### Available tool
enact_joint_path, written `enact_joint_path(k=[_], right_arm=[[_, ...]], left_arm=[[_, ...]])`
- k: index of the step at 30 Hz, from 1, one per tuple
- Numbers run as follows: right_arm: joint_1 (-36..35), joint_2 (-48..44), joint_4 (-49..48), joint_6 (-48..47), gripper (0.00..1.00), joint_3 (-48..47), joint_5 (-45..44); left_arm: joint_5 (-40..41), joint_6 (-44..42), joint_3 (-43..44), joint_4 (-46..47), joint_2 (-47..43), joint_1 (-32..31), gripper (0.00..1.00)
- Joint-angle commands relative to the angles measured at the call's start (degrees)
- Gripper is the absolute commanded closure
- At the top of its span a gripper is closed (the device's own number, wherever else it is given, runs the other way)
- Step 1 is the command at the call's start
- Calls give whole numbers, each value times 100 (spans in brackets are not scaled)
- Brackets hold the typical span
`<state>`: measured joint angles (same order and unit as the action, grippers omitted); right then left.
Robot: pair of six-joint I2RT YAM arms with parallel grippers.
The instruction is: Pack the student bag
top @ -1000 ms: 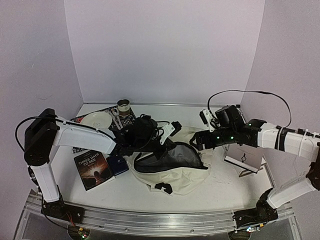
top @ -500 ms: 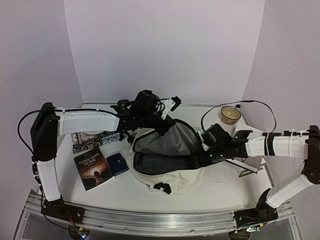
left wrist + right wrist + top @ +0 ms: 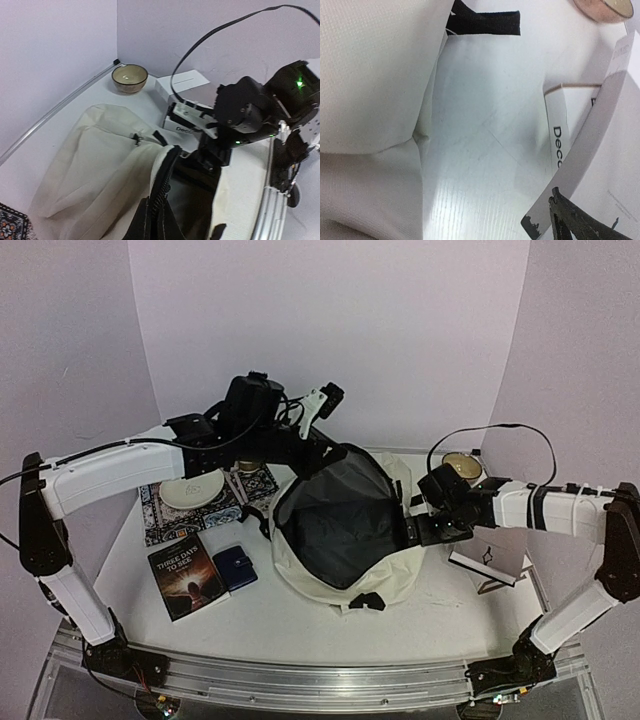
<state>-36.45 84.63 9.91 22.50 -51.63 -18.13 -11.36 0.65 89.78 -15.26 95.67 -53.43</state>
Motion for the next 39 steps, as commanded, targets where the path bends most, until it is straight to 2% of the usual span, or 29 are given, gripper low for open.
enact_joint_path(k=[1, 8, 14, 19, 24, 27, 32, 39], right_arm=[[33, 234, 178, -599, 2, -410, 57], [33, -150, -31, -590, 2, -306, 1040], [33, -852, -89, -381, 2, 14, 1385], [33, -1528, 26, -240, 2, 226, 1234], [33, -1860, 627, -186, 2, 251, 432], [33, -1860, 1014, -56, 2, 202, -102], [66, -1818, 1523, 310, 2, 88, -967], [849, -1348, 1672, 423, 2, -52, -622]], left_arm=[[-995, 679, 152, 290, -184, 24, 100], [-146, 438, 288, 259, 519, 104, 100], [664, -456, 794, 248, 1332, 376, 100], [1588, -1483, 1237, 235, 2051, 481, 100], [2443, -2199, 1758, 245, 2711, 637, 98], [2729, -2454, 2112, 251, 3156, 756, 92], [2918, -2379, 2452, 325, 3770, 949, 78], [3143, -1992, 2289, 430, 3572, 985, 45]])
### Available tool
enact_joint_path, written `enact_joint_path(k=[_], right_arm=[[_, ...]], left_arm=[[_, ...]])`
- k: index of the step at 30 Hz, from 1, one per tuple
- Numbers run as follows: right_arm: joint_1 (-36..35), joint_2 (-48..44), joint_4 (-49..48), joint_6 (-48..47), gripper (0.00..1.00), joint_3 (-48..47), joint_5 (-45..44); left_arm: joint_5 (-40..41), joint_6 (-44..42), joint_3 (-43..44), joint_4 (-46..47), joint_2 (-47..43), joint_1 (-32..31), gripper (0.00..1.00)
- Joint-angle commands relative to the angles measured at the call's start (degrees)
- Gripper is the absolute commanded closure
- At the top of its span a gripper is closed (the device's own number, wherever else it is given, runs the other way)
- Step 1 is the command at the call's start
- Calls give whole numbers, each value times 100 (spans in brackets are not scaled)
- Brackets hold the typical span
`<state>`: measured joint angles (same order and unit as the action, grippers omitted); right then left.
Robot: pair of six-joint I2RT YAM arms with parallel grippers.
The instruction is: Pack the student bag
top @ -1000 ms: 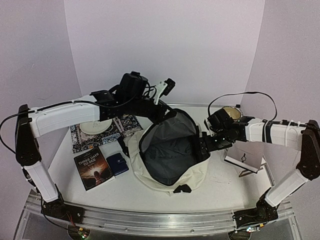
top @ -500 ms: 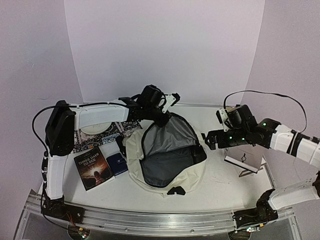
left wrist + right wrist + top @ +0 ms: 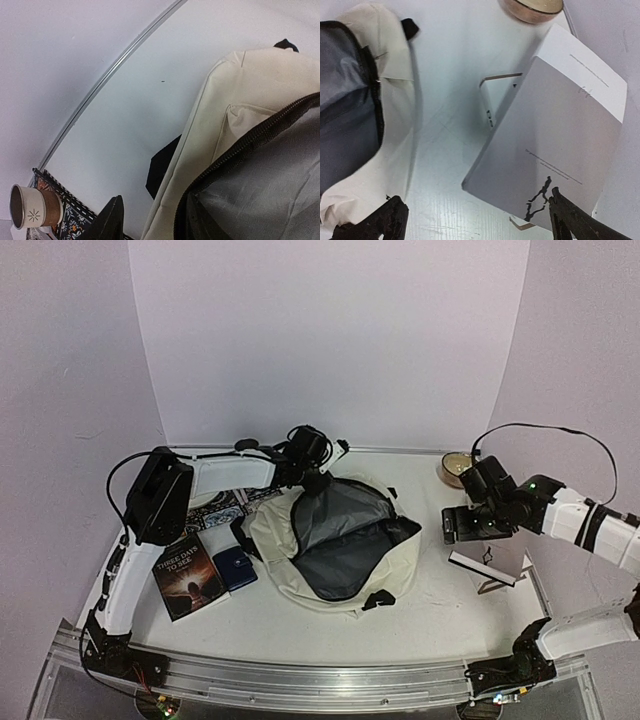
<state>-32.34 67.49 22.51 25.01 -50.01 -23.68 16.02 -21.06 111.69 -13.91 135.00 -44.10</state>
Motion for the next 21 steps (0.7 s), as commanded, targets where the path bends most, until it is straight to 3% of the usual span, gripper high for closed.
enact_joint_path(k=[1, 3, 5, 7, 12, 21], right_arm=[[562, 468, 413, 171, 2, -239, -20], [813, 645, 414, 176, 2, -279, 17], [1096, 720, 391, 180, 2, -281, 46], [1348, 769, 347, 171, 2, -287, 60], [2031, 841, 300, 191, 2, -297, -16], [3345, 1053, -196, 254, 2, -7, 657]], left_arm=[[458, 220, 61, 308, -457, 51, 34], [561, 343, -14, 315, -652, 51, 26], [564, 549, -163, 314, -955, 51, 9], [458, 824, -350, 310, -1282, 51, 1], [146, 1647, -1092, 304, -2256, 49, 1], [-696, 2806, -2805, 296, -3684, 51, 1]])
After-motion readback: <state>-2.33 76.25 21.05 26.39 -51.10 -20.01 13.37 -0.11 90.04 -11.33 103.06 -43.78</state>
